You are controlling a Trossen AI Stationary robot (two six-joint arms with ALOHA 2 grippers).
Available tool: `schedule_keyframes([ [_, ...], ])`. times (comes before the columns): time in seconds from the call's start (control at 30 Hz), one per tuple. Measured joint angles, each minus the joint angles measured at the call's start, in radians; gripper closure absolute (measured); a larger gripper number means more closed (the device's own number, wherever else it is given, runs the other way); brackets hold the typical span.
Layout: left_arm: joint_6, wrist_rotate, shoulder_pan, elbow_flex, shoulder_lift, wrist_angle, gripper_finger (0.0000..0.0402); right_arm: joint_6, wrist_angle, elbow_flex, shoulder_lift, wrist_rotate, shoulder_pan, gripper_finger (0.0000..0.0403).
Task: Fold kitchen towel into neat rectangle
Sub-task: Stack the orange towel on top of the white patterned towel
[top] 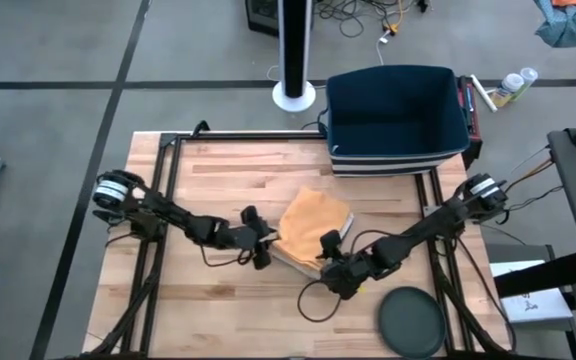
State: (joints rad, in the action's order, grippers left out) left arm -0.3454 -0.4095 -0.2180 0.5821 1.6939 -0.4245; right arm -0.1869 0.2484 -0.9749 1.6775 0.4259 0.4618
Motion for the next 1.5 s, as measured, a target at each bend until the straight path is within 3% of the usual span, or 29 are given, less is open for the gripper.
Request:
schedule_keyframes([
  [0.53, -0.018, 0.007, -0.001, -0.018, -0.014, 0.004, 0.0278, -0.015, -0.025, -0.015, -0.011, -0.006, -0.016, 0.022],
  [0.77, -0.019, 0.008, -0.001, -0.019, -0.014, 0.001, 0.0278, 0.004, -0.019, -0.013, -0.006, -0.006, -0.031, 0.0283],
  [0.97, -0.019, 0.008, -0.001, -0.019, -0.014, -0.001, 0.0278, 0.003, -0.013, -0.044, -0.006, -0.001, -0.031, 0.0377],
  [1.03, -0.021, 0.008, -0.001, -0.019, -0.014, -0.002, 0.0278, -0.007, -0.001, -0.068, -0.006, 0.033, -0.031, 0.039],
  [1.2, -0.015, 0.006, -0.001, -0.012, -0.015, -0.004, 0.0278, -0.018, 0.064, -0.128, -0.007, 0.159, -0.038, 0.0373],
  [1.5, 0.022, -0.029, 0.002, -0.019, -0.096, 0.038, 0.0278, 0.028, 0.081, -0.158, -0.007, 0.284, -0.055, 0.0391],
])
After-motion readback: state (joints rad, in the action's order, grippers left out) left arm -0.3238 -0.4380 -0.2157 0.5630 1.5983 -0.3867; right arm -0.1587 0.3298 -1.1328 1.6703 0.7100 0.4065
